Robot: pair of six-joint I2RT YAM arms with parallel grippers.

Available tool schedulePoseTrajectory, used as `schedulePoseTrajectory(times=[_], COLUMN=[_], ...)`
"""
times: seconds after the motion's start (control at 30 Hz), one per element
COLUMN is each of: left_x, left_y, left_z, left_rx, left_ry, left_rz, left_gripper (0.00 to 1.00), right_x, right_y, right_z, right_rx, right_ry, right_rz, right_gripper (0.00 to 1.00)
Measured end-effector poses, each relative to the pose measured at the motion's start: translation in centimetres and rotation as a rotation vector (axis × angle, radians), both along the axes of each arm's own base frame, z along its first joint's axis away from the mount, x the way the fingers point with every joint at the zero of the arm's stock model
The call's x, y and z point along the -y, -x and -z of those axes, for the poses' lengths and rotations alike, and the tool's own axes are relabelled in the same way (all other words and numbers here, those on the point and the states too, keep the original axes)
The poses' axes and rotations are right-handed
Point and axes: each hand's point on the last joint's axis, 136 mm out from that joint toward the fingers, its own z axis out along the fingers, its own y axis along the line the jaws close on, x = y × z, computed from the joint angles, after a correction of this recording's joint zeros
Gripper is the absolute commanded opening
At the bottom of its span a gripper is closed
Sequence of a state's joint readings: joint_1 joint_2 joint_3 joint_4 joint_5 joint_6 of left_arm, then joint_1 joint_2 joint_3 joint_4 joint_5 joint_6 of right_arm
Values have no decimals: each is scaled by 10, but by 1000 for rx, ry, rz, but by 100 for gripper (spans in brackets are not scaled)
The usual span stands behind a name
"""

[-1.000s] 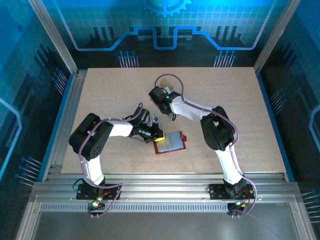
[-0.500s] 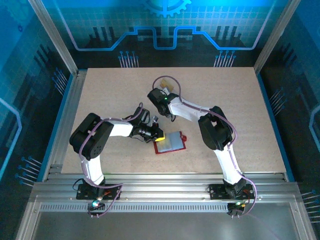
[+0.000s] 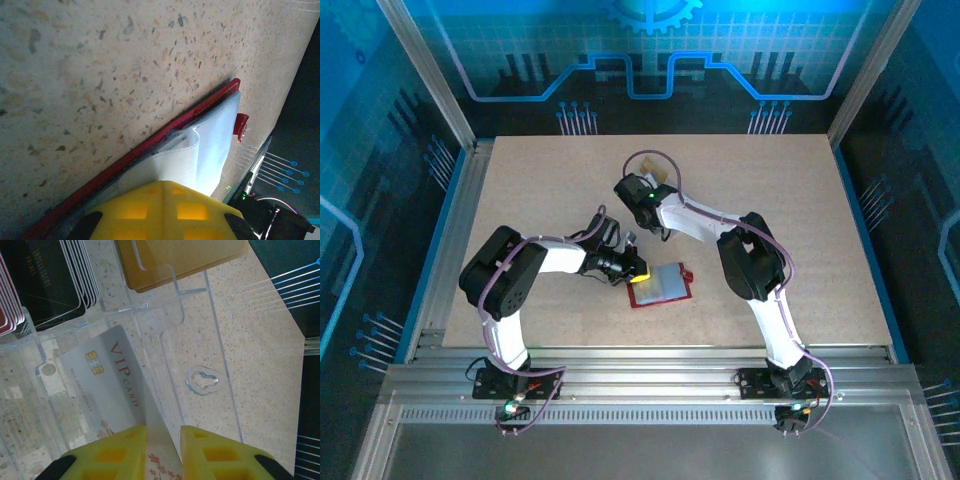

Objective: Put the credit cards into the card holder
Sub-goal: Pick up the credit card from the storage box.

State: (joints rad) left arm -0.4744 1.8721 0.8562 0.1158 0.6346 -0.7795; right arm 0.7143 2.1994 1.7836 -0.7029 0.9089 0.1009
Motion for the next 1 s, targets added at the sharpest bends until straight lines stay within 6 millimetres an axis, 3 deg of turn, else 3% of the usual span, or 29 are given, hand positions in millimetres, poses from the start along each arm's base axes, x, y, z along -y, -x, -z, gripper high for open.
schedulePoseTrajectory(times=[0.33,0.73,0.87,1.0], left_x=[0,0,0,0], left_y=[0,0,0,0], left_z=[0,0,0,0], left_rx=[-1,0,-1,4], left_ry=[0,0,-2,-6], left_rz=[0,0,1,7], left_gripper=[2,2,3,4], right_x=[-6,-19,-26,-33], right_y=[0,7,14,23], right_z=[0,4,-10,-46], right_rx=[-26,-137,-162,-145], right_ry=[-19,-163,-243,-358], right_rz=[-31,-75,-101,-138], right_gripper=[0,0,0,0])
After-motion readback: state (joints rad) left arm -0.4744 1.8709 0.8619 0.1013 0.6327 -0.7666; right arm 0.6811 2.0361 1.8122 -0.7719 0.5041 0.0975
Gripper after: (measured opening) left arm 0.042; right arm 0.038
